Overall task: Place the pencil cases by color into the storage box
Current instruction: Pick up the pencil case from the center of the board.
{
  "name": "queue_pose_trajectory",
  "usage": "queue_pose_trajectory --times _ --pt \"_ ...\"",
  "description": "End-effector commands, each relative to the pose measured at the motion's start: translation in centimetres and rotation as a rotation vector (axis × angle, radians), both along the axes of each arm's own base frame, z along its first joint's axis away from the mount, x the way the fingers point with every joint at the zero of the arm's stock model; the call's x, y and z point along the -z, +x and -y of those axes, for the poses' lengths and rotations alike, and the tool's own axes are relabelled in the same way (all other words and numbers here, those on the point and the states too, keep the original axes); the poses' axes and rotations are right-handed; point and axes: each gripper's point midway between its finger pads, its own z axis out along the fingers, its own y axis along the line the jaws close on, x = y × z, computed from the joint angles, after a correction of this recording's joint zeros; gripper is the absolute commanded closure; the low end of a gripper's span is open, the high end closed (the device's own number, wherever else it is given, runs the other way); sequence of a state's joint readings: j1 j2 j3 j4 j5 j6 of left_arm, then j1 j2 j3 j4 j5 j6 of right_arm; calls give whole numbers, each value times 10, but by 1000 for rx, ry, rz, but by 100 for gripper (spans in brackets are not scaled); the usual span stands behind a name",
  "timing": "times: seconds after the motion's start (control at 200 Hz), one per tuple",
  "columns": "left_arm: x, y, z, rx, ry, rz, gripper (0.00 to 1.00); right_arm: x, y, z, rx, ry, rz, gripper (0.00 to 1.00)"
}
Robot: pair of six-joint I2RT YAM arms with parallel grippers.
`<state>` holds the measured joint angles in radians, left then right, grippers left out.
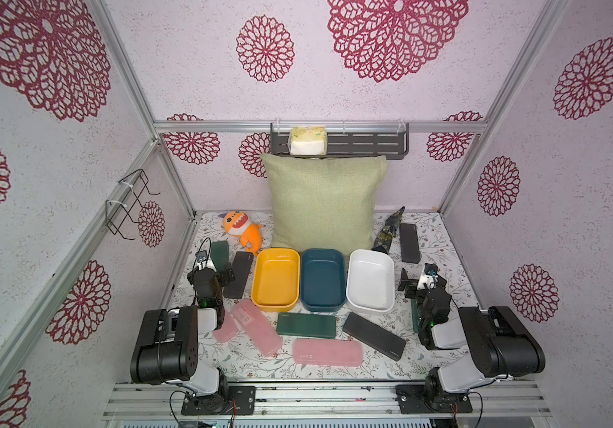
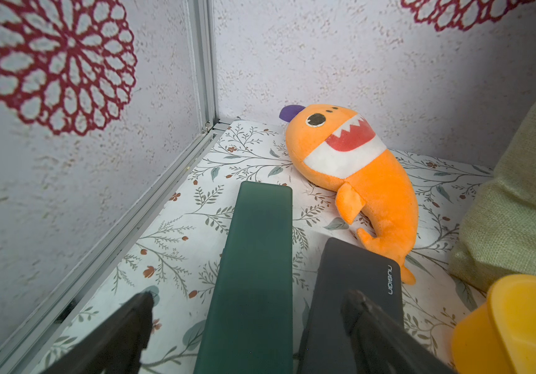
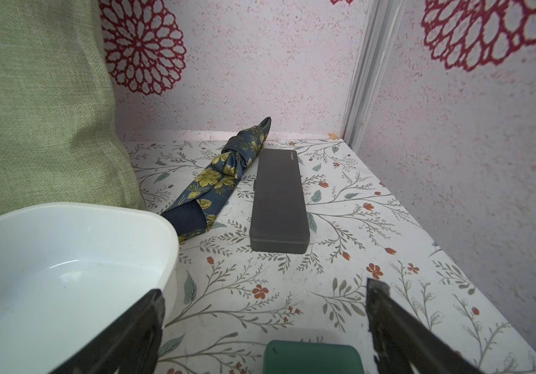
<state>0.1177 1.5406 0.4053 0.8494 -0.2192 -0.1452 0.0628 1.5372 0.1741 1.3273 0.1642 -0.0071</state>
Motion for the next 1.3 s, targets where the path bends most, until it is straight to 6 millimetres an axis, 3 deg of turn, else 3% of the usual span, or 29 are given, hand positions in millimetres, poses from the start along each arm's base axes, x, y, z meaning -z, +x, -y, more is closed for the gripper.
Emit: queue_pose_trajectory --times 0.0,0.175,0.385,0.485,0.82,0.961,1.131,1.296 --pt "-8 6 -1 0 12 27 3 -18 7 0 12 12 64 1" --pt "-9 5 -1 -4 12 33 3 -19 7 0 10 12 66 1" --pt "-49 -18 -25 -185 7 84 3 -38 11 14 100 24 32 5" --pt "-61 -24 -28 -230 -19 21 3 -42 11 16 110 21 2 6" --pt "-86 -34 -27 -290 -132 -129 3 -40 14 24 190 43 -303 8" --pt "-90 -37 -20 -309 -261 -148 3 -46 7 25 209 58 -439 8" --pt "-76 -29 6 -259 -477 -207 3 -43 -1 14 167 97 -581 1" --pt "-72 -35 12 -299 -489 -304 3 -27 -9 16 184 107 -701 1"
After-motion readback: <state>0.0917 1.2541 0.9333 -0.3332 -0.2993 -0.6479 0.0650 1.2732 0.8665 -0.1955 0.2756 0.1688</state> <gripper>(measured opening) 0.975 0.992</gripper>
